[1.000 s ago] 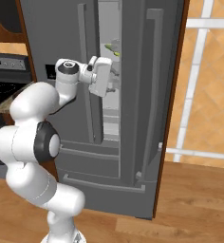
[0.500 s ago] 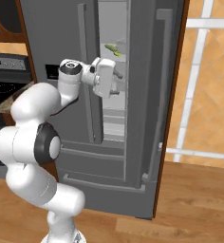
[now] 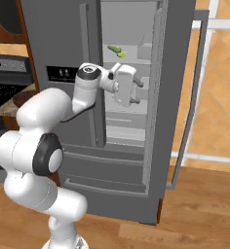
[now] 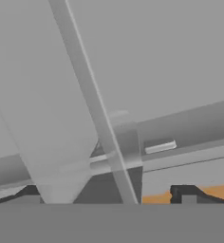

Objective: Grab a lemon wedge from the fridge and one ice cube from the ice bowl, and put them in the glass of lemonade.

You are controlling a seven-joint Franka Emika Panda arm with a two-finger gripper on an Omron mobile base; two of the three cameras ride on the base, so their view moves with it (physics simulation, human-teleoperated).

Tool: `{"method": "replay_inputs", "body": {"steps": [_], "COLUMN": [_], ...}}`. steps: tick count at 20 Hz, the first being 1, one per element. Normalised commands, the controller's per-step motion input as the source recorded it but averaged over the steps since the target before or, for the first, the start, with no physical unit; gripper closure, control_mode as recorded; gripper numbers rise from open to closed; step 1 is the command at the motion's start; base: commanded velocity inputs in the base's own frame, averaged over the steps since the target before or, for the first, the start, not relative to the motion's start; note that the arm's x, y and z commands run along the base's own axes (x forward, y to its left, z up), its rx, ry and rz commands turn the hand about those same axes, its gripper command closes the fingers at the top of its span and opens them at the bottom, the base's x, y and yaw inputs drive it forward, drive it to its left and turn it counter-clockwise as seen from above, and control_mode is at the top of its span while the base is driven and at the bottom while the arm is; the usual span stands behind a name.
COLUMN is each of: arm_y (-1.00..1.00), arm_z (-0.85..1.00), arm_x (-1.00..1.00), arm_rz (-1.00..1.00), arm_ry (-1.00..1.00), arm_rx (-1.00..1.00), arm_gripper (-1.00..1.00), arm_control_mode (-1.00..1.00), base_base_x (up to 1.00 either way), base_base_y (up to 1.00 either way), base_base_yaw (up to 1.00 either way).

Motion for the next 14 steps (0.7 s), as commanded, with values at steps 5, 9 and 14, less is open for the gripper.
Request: {"method": "replay_inputs", "body": {"steps": [5, 9, 14], "arm_y": [-0.9, -0.34, 0.01], "arm_z": [-0.01, 0.0, 0.2], "arm_x": [-0.26, -0.62, -1.0], "arm_rz": [-0.1, -0.03, 0.0], "arm_ry": [-0.03, -0.07, -0.14], "arm_rx": [0.01, 0.02, 0.01], "arm_gripper": [-1.0, -1.0, -1.0], "arm_control_mode": [-1.0, -1.0, -1.0], "base_base_x": [0.0, 0.0, 0.0], "base_base_y": [0.0, 0.0, 0.0], "base_base_yaw": [0.0, 0.0, 0.0]}}
